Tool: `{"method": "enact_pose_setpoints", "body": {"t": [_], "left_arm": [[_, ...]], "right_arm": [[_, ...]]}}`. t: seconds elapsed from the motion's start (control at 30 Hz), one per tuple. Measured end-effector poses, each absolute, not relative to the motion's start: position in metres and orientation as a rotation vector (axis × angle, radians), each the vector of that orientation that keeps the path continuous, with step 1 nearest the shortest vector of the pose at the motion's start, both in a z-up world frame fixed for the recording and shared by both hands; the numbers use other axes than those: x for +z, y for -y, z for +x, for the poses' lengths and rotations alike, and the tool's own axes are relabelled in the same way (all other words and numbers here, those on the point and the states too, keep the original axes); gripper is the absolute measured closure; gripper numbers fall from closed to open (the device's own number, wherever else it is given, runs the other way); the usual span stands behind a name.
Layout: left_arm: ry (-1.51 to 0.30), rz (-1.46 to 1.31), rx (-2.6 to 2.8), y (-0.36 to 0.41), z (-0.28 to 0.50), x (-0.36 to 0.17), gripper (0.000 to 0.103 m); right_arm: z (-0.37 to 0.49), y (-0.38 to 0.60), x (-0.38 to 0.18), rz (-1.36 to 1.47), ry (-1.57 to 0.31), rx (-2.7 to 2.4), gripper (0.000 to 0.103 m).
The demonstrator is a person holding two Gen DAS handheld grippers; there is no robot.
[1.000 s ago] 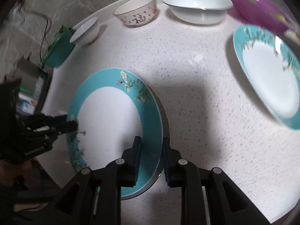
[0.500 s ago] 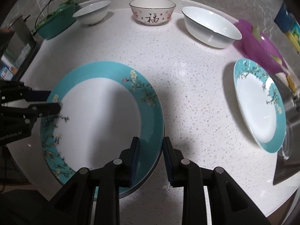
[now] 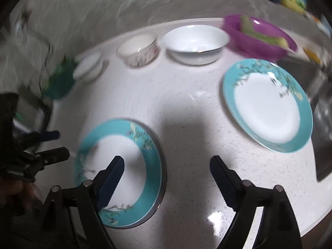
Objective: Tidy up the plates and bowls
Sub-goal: 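Move both grippers to the teal plate by the sink and grip its rim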
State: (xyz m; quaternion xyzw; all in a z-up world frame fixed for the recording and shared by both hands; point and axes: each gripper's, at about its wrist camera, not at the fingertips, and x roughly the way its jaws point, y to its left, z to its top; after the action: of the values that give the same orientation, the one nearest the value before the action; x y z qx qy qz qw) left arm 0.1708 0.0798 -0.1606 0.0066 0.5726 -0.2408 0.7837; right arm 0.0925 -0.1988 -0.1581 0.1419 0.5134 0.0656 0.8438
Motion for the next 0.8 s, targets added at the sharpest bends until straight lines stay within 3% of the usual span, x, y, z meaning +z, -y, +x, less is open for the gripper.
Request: {"method": "enact_pose_setpoints", "body": {"t": [0.1,0.4,0.53,0.8], "left_arm": [[-1.215,-0.032,-0.623,-0.062,0.188,-0.146,0.0],[-1.218,-0.108,-0.752,0.031,0.221,-0.132,0.0],[-1.323,-0.194,-0.732,0.082,0.248,-0.151,0.0],[-1.386,-0.108,-0.636,0.159,0.291,-0.204,0.001]], "right_arm": [[0.077,0.241,-0.142,0.447,-1.032,0.113,0.007],[0.051,0.413,-0.137,0.837,-0.829,0.055,0.004],[0.071,0.467,-0.149,0.844,-0.839,0.075,0.005],[0.116,0.502,-0.195,0.881,-0.968,0.241,0.013]]}}
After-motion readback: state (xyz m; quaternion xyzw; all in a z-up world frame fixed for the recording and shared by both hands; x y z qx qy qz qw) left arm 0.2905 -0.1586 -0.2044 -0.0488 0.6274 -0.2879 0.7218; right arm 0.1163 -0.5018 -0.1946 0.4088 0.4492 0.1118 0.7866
